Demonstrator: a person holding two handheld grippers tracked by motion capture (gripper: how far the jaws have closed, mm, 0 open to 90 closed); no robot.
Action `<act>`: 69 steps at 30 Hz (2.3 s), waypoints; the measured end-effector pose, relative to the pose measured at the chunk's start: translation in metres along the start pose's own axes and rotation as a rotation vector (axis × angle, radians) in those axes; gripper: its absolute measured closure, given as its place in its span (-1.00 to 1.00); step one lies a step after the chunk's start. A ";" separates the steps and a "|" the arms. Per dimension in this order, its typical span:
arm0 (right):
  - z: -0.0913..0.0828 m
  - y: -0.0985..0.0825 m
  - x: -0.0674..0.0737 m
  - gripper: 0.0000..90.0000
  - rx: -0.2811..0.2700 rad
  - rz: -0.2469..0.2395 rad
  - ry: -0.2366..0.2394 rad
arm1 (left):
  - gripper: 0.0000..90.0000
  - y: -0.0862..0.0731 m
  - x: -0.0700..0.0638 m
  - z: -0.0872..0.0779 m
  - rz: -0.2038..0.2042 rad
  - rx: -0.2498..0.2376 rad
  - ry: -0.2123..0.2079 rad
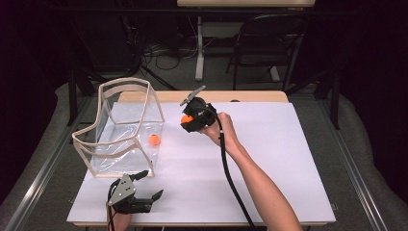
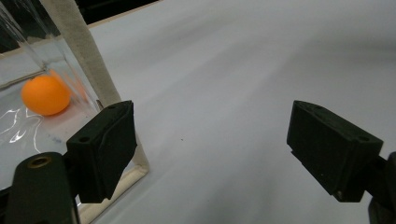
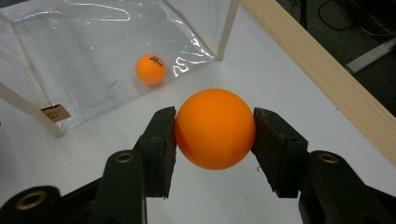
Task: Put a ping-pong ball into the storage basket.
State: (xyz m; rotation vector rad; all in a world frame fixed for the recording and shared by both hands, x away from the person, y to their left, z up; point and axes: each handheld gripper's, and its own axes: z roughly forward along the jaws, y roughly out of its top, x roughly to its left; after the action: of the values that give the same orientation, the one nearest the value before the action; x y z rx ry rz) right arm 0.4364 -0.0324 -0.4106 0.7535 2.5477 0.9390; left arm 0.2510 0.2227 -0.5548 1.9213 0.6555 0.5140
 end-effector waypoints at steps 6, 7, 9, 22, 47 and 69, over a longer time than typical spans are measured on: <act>-0.003 0.007 0.002 0.13 -0.006 -0.010 0.001 | -0.65 -0.001 0.000 0.000 -0.003 -0.003 -0.006; -0.003 0.008 0.003 0.13 -0.005 -0.011 -0.001 | -0.65 -0.001 0.000 0.000 -0.001 0.000 -0.004; -0.003 0.010 0.003 0.13 -0.006 -0.009 -0.001 | -0.65 0.000 0.001 0.000 0.000 -0.002 -0.002; -0.005 0.025 0.007 0.13 -0.016 -0.025 0.005 | -0.65 0.000 0.000 0.001 -0.006 0.000 -0.003; -0.011 0.046 0.010 0.13 -0.023 -0.042 -0.005 | -0.65 -0.001 0.001 -0.001 -0.004 -0.007 -0.001; -0.024 0.067 0.014 0.13 -0.043 -0.055 -0.006 | -0.65 0.000 0.002 -0.001 -0.005 -0.004 -0.003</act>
State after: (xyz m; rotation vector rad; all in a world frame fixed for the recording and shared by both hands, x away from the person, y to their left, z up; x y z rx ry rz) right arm 0.4389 0.0066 -0.3499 0.6693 2.5213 0.9685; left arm 0.2516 0.2248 -0.5545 1.9162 0.6567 0.5087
